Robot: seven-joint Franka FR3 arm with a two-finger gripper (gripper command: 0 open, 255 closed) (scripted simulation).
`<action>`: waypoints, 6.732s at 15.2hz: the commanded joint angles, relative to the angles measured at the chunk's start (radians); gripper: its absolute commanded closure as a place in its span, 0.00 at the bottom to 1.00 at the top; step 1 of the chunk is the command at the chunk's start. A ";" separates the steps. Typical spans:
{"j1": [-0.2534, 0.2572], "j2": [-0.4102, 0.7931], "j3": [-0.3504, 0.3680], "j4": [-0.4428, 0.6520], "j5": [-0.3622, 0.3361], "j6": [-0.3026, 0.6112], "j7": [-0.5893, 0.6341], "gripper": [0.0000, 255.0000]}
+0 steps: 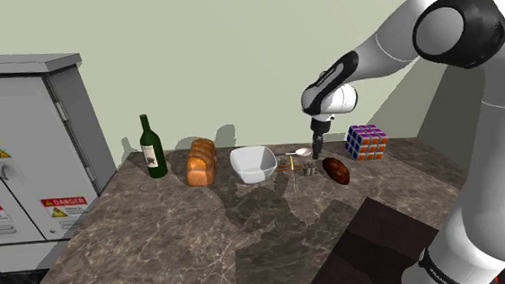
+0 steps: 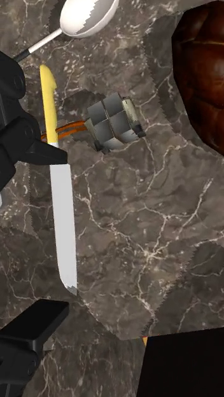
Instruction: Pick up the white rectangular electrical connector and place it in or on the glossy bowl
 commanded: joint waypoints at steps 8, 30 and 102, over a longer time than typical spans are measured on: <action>-0.142 0.373 0.115 0.341 0.146 0.004 -0.245 0.00; -0.220 0.660 0.191 0.615 0.177 0.020 -0.323 1.00; -0.018 0.672 0.184 1.015 0.080 -0.327 0.048 1.00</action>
